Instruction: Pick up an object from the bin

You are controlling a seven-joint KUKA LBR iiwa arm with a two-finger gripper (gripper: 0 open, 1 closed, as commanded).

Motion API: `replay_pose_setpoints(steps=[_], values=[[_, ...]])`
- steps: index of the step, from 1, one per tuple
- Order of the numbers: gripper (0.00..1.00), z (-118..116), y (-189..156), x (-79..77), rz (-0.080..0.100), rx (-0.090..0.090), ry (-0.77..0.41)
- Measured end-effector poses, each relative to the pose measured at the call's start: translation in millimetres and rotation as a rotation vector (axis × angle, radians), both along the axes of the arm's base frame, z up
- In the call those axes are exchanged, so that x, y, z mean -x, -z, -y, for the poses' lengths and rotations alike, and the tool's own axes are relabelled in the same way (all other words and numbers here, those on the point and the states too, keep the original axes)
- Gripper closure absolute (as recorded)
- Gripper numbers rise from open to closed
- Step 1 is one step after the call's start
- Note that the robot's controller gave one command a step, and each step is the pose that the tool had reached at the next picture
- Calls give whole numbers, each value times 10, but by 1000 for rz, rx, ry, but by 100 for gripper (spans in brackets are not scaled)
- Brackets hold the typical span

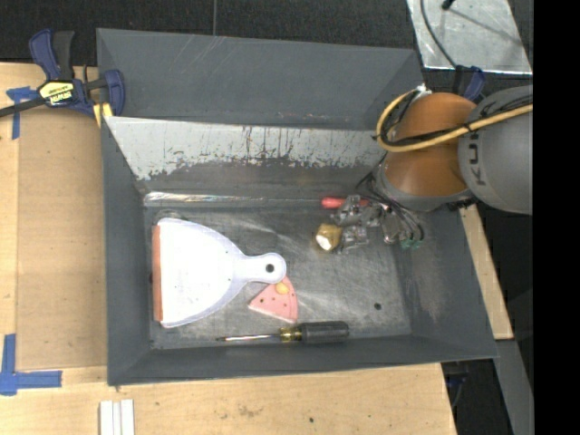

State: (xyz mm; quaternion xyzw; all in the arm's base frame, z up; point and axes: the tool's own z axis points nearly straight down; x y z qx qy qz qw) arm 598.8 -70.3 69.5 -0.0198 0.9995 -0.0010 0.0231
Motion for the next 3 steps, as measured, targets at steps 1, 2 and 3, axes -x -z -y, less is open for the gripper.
replay_pose_setpoints(steps=[1, 2, 3], values=[[100, -1, -44, 4, -8, -1, 3], [100, 0, -166, 44, -32, -1, 0], [100, 4, -272, 40, -37, -1, 0]])
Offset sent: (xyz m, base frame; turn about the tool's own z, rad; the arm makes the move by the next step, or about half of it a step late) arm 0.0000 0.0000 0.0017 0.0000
